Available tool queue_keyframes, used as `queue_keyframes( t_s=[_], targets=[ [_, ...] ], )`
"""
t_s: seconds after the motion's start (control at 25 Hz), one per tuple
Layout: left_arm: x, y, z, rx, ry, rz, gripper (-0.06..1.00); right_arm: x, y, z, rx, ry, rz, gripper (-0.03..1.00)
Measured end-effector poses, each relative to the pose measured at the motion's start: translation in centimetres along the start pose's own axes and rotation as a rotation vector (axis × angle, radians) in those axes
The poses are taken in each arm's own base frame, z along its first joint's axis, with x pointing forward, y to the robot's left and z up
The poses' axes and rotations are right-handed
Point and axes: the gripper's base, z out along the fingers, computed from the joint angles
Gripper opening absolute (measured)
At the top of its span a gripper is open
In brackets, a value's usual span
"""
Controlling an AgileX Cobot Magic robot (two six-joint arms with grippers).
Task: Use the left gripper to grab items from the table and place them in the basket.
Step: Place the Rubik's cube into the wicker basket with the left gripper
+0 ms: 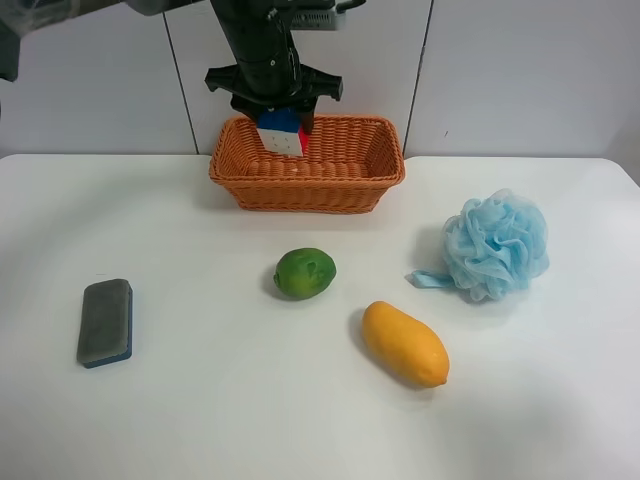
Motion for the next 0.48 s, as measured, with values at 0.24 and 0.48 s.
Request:
queue_keyframes(
  t_s=[0.24,0.48],
  targets=[
    [-0.7,1.4,2.5,0.006,-0.073,-0.023,0.57,0.0,0.0,0.0,0.0,0.0,0.0,0.99],
    [-0.2,2.0,5.3,0.003,-0.079,-0.027,0.57,0.0,0.0,0.0,0.0,0.0,0.0,0.99]
  ],
)
